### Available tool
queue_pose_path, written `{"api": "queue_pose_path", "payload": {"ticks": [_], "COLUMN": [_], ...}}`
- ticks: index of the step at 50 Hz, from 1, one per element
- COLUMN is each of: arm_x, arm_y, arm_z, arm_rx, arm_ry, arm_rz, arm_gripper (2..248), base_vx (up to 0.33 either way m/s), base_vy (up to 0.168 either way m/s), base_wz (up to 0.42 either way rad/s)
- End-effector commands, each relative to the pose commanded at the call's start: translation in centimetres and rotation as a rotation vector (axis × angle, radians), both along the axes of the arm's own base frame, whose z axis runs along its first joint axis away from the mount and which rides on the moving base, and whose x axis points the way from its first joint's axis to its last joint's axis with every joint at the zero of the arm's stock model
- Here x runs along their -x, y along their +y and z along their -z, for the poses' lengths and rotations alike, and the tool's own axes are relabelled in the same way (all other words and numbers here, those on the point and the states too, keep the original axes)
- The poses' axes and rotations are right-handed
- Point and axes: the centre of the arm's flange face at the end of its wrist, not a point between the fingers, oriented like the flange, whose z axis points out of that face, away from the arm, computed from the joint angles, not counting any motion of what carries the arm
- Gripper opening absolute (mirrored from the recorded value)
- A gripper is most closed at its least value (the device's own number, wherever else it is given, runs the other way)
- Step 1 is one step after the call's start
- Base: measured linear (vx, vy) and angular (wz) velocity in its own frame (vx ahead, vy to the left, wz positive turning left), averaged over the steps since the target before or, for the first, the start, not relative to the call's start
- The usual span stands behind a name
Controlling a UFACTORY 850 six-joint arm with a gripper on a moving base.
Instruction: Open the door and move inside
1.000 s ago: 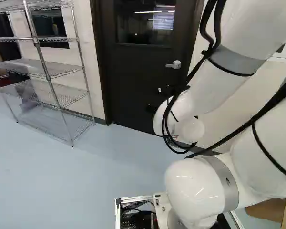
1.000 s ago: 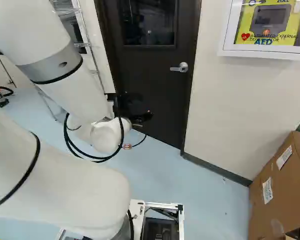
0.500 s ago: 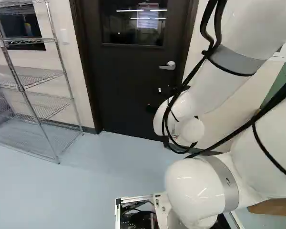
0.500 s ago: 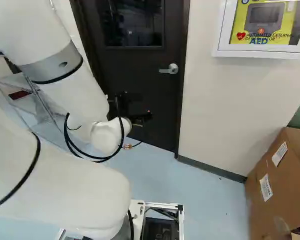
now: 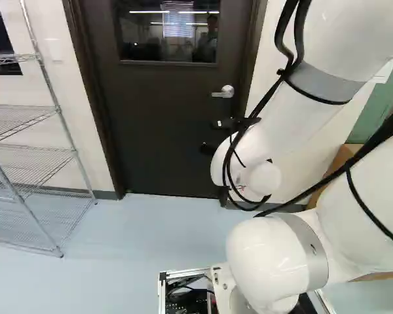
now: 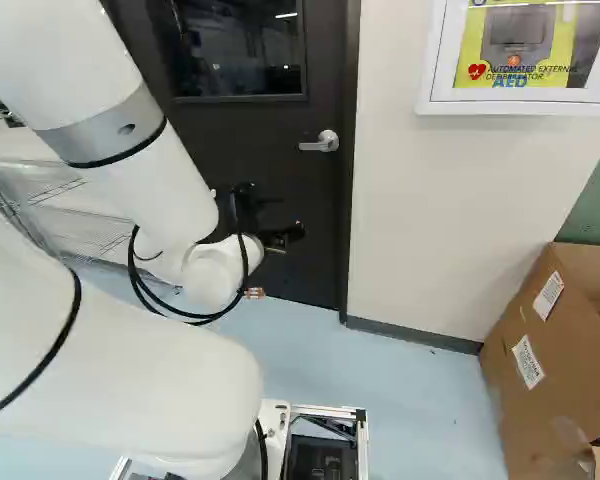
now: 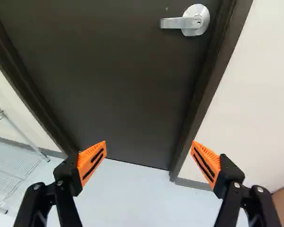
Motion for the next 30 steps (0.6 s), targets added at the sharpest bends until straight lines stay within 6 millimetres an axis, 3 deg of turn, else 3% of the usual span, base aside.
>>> {"api": "queue_pose_path", "payload": {"ticks": [30], "arm_x": [0.0], "arm_y": [0.0], "arm_z": [0.0], "arm_rx": [0.0], "arm_ry": [0.0], "arm_rz": [0.0], "arm_gripper": [247], "base_vx": [0.13], "base_vy": [0.113], "base_wz": [-0.327]}}
